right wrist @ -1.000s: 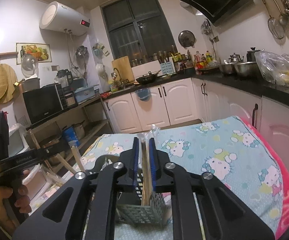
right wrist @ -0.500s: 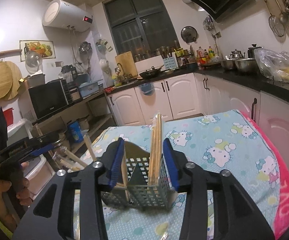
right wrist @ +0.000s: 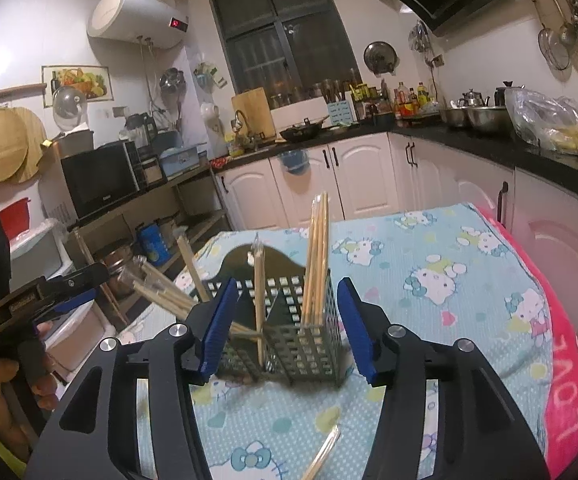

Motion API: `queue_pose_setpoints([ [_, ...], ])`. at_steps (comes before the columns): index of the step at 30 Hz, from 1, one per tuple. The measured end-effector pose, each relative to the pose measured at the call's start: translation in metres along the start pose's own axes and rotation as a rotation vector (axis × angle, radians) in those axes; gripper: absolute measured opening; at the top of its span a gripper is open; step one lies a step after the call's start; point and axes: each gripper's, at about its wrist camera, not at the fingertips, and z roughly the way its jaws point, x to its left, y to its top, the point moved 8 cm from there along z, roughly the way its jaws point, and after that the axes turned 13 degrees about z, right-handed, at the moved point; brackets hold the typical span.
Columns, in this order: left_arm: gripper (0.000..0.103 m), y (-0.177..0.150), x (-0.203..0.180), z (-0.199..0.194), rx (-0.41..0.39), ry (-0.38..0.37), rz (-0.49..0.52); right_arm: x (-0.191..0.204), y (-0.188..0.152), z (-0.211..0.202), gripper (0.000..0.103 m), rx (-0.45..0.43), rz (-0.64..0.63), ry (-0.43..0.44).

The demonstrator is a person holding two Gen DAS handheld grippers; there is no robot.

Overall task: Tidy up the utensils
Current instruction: 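Lower the chopsticks into the caddy slots and open both tools, then move both open tools down to the last chopsticks on the cloth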

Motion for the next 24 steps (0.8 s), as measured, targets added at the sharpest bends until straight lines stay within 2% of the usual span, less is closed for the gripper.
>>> queue_pose_setpoints([
  [24, 0.085, -0.075, 0.032, -0.004, 0.134, 0.045, -0.043, 0.002, -0.075, 0.012, 0.051, 0.190, -0.036, -0.025],
])
